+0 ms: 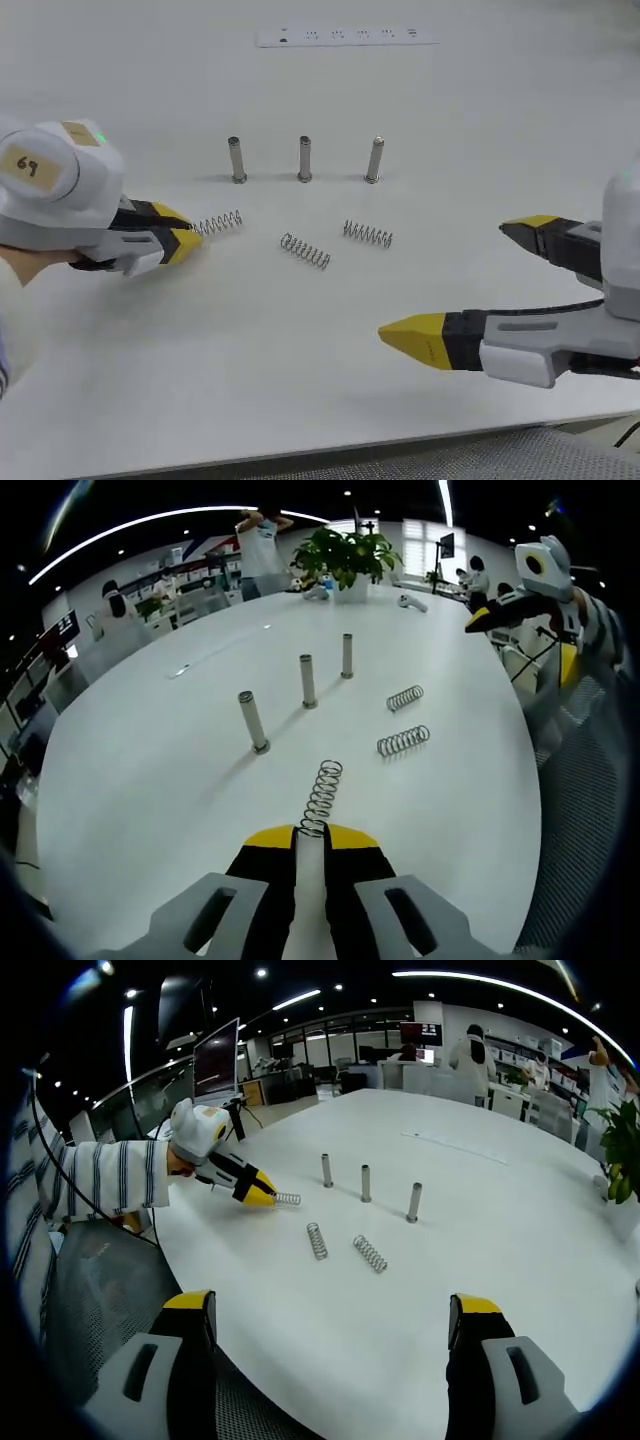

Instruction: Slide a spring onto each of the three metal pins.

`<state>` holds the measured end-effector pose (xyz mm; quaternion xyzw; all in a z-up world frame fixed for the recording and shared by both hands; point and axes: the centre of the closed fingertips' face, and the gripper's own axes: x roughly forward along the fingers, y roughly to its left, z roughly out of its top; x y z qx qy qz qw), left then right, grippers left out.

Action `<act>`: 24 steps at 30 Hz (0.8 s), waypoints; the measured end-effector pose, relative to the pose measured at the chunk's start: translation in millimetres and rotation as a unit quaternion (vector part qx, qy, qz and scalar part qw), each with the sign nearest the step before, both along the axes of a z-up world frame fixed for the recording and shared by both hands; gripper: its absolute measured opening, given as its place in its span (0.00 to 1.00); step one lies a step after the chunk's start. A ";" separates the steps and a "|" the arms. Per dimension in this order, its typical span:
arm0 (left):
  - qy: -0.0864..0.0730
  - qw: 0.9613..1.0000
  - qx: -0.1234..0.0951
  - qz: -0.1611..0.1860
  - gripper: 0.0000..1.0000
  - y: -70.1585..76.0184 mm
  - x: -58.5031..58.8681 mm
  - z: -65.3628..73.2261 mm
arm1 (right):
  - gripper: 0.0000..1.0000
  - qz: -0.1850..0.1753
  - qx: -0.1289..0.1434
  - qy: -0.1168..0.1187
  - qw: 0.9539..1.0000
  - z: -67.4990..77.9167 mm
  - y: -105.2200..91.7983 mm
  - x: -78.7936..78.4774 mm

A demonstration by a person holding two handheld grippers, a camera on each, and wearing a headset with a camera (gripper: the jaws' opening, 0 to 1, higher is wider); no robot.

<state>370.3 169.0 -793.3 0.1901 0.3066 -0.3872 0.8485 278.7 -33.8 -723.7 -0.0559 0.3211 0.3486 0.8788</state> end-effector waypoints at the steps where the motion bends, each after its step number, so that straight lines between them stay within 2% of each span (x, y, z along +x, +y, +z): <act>1: 0.001 1.000 -0.001 0.001 0.02 0.6 -0.8 1.1 | 0.95 -0.001 0.004 -0.002 1.000 2.2 -1.2 0.9; 3: 0.005 1.000 -0.007 0.006 0.02 1.1 -2.2 3.2 | 0.94 -0.002 0.008 -0.006 1.000 5.0 -2.2 2.8; 5: 0.007 1.000 -0.008 0.005 0.02 1.0 -4.0 4.9 | 0.94 0.009 0.009 -0.020 1.000 8.7 -0.7 5.3; 11: 0.012 1.000 -0.004 -0.003 0.02 -0.4 -10.2 8.8 | 0.94 0.039 0.010 -0.045 0.998 18.4 5.6 10.6; 14: 0.018 1.000 -0.008 -0.012 0.02 -3.9 -14.3 9.9 | 0.88 0.061 0.011 -0.056 0.996 20.2 11.2 11.9; 18: 0.024 0.999 -0.008 -0.029 0.02 -10.4 -22.5 13.3 | 0.82 0.075 0.026 -0.059 0.995 20.5 19.5 11.5; 21: 0.027 0.999 -0.016 -0.040 0.02 -15.6 -27.6 17.5 | 0.78 0.083 0.029 -0.065 0.994 20.0 24.7 13.0; 24: 0.027 0.998 -0.023 -0.049 0.02 -20.2 -31.8 21.8 | 0.76 0.094 0.033 -0.060 0.993 16.8 30.1 13.0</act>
